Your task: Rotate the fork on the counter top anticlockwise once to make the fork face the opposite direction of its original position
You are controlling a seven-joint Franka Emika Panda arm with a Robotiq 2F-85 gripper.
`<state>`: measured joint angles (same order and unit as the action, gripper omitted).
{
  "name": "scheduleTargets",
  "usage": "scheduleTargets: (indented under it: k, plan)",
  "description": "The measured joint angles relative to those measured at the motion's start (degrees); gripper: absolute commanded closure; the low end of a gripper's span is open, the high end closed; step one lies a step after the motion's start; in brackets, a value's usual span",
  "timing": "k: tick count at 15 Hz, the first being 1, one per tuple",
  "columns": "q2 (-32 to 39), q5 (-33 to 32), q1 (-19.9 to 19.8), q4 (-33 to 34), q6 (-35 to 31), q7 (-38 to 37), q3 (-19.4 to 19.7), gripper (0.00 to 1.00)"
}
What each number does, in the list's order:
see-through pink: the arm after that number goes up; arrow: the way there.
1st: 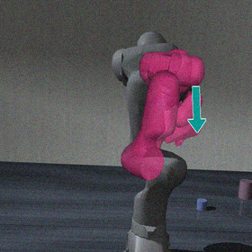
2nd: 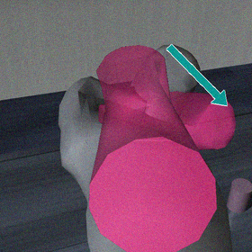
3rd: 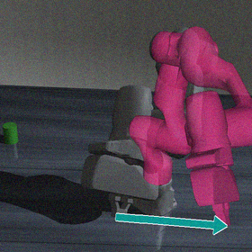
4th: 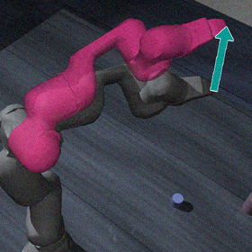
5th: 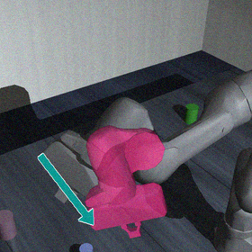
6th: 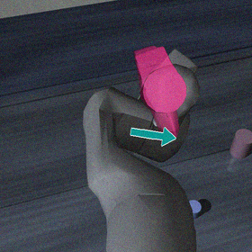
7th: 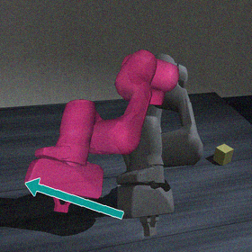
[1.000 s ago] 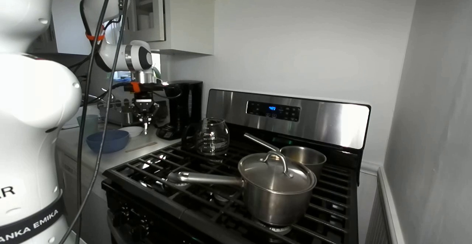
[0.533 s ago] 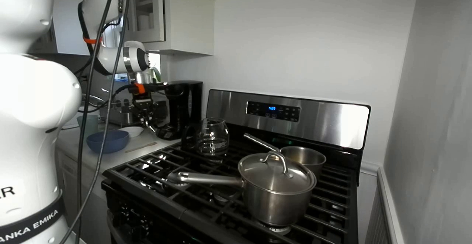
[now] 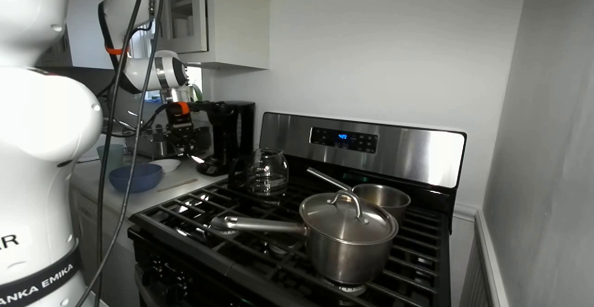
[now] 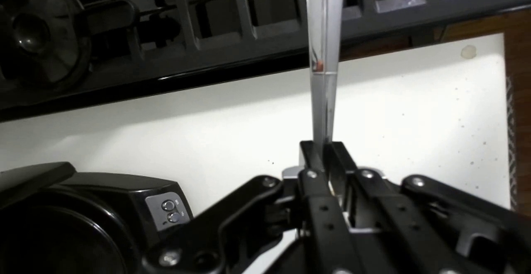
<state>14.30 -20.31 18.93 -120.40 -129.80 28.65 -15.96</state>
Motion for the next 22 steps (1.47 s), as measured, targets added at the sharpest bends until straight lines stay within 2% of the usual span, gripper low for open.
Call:
scheduleTargets:
  k: [6, 11, 12, 14, 17, 18, 20, 22]
  plan:
    - [2.29, -3.52, -0.06, 1.16, -0.65, 14.58, -0.87, 0.97]
    - [4.82, -6.34, 0.29, 1.00, -4.21, 24.42, -2.84, 0.97]
    - [5.04, -6.66, 0.29, 0.85, -5.04, 26.88, -2.98, 0.89]
    - [5.10, -6.95, 0.14, 0.58, -6.10, 31.29, -3.02, 0.89]
    - [5.10, -7.01, -0.04, 0.58, -6.32, 33.10, -3.01, 0.89]
    - [5.10, -7.03, -0.04, 0.58, -6.34, 33.20, -3.02, 0.97]
    - [5.13, -7.35, 0.05, 0.59, -6.37, 34.01, -3.00, 0.97]
    - [5.63, -7.94, 0.13, 0.63, -6.37, 38.92, -3.10, 0.97]
